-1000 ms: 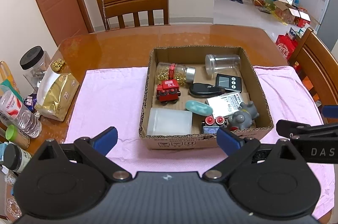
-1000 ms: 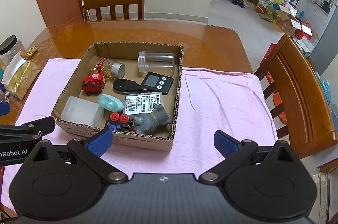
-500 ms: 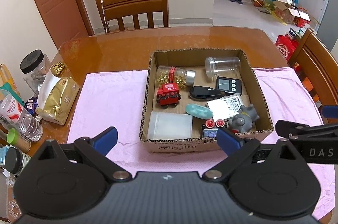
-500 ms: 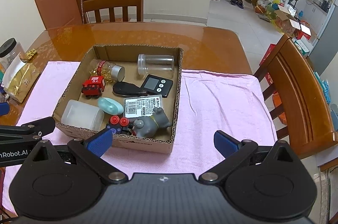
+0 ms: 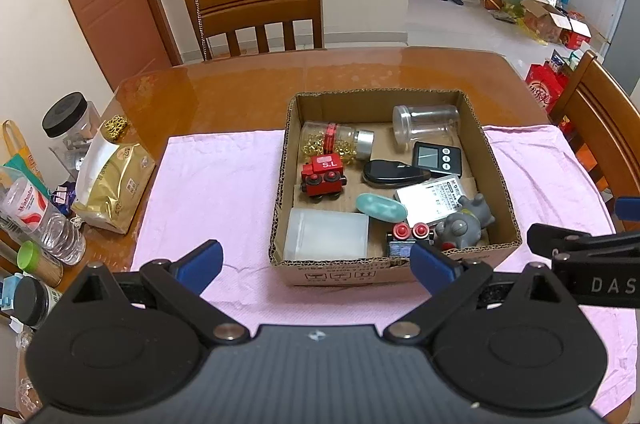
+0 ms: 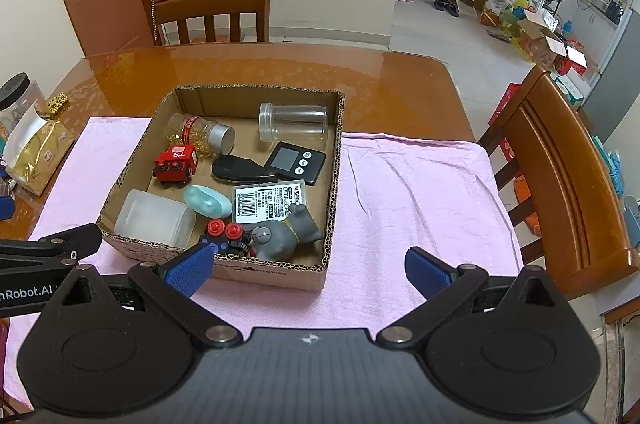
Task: Organize rigid objects
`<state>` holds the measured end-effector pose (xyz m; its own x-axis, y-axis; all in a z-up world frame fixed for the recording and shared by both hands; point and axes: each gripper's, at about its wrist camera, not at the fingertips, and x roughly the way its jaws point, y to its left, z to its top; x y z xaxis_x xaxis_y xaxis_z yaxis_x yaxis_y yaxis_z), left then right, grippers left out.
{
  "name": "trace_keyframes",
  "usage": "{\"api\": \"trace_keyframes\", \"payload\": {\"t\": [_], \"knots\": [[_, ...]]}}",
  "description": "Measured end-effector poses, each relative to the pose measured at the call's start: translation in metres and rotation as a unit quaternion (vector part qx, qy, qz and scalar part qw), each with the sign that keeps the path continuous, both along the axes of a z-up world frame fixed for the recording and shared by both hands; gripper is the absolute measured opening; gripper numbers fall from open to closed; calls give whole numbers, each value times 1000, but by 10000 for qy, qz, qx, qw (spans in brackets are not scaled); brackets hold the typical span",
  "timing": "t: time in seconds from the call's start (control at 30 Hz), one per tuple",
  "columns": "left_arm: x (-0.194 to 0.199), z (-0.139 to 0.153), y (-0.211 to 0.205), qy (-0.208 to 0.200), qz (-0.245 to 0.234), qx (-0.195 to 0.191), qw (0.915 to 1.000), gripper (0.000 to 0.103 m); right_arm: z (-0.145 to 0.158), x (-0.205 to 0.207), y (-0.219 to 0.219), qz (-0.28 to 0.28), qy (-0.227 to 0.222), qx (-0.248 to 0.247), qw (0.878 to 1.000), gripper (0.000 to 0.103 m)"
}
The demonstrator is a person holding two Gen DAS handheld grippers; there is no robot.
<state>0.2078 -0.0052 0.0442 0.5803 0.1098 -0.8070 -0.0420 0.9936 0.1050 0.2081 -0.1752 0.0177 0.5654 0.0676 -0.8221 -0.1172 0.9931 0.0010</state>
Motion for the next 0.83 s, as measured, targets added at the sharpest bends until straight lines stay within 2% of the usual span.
{"api": "trace_keyframes", "payload": {"t": [0.83], "knots": [[-5,4,-5,-14,75,36,10000,99,2,-3,-4,51,-27,47,10000,103]]}}
